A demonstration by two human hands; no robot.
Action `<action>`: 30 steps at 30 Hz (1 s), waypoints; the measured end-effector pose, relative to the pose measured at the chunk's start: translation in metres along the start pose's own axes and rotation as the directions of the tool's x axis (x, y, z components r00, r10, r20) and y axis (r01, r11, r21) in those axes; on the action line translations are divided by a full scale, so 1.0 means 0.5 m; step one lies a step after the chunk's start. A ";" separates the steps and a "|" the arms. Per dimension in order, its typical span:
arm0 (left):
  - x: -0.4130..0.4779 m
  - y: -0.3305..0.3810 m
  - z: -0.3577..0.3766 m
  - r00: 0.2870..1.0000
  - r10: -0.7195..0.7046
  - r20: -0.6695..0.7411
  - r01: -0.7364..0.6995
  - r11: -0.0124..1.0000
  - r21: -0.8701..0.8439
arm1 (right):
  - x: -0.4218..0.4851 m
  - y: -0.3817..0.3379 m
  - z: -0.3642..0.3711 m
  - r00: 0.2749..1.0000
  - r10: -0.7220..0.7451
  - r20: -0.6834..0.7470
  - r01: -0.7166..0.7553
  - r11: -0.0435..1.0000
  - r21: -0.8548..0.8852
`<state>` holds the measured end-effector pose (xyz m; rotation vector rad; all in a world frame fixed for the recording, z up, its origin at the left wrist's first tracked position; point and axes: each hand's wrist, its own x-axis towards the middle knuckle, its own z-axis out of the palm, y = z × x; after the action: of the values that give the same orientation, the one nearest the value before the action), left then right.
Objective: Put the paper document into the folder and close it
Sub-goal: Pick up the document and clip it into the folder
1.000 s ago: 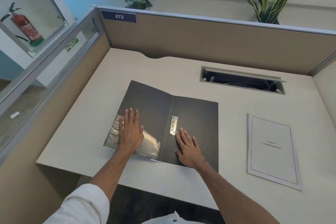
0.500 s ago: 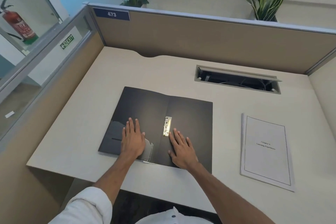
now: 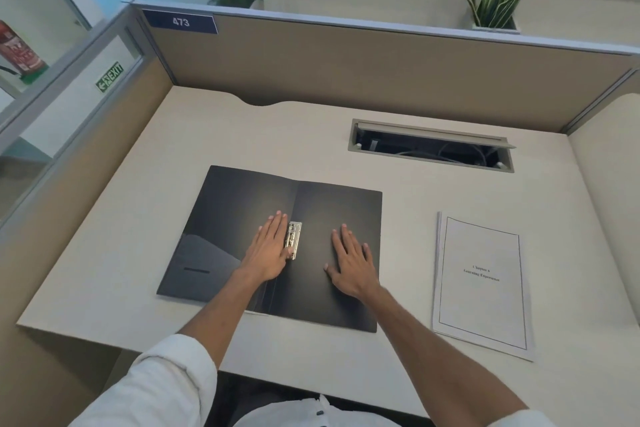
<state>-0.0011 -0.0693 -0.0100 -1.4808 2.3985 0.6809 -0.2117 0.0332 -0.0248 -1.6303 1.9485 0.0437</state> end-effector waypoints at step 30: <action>0.008 -0.089 -0.017 0.982 0.146 0.116 -0.116 0.965 -0.235 | 0.008 -0.030 0.027 0.997 0.079 -0.020 -0.078 0.996 0.029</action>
<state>0.0368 -0.0932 -0.0162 -1.3158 2.3971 1.0814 -0.1926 0.0312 -0.0327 -1.5412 2.0201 0.0291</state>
